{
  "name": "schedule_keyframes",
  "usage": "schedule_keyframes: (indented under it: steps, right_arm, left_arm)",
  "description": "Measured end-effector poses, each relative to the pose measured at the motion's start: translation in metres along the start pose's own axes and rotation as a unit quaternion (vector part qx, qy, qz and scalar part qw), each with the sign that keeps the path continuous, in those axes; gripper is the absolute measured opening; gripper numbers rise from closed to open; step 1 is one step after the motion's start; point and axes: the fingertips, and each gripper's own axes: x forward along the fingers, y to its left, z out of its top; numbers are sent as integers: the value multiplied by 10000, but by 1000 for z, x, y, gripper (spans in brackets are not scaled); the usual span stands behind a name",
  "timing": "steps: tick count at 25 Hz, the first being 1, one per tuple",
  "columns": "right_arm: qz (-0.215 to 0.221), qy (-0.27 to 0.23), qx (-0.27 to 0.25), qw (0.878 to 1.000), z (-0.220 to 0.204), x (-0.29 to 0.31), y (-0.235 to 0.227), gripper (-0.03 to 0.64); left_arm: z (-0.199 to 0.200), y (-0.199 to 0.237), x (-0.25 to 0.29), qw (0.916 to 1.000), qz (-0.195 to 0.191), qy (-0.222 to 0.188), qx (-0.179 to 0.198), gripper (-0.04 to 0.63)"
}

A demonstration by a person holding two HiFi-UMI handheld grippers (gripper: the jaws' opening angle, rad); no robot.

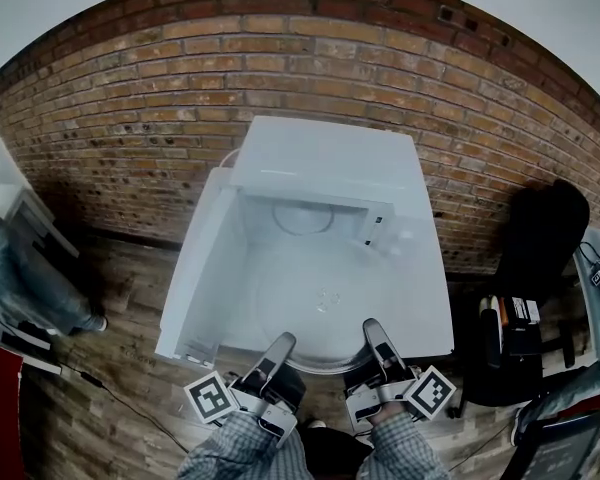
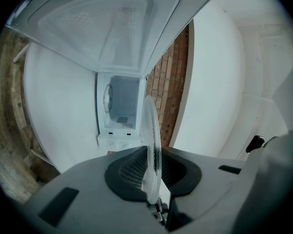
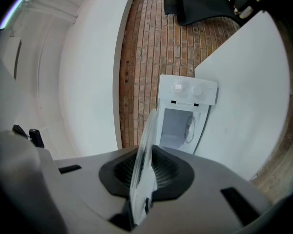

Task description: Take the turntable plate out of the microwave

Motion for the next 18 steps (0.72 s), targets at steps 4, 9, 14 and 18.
schedule_keyframes:
  steps: [4, 9, 14, 18]
  right_arm:
    - [16, 15, 9, 10000, 0, 2, 2, 44]
    - [25, 11, 35, 10000, 0, 1, 2, 44]
    - [-11, 23, 3, 10000, 0, -1, 1, 44]
    - [-8, 3, 38, 10000, 1, -3, 2, 44]
  left_arm:
    - [0, -1, 0, 10000, -15, -15, -6, 44]
    - [0, -3, 0, 10000, -31, -19, 0, 44]
    - [-1, -2, -1, 10000, -14, -20, 1, 44]
    - [-3, -3, -1, 10000, -14, -1, -8, 44]
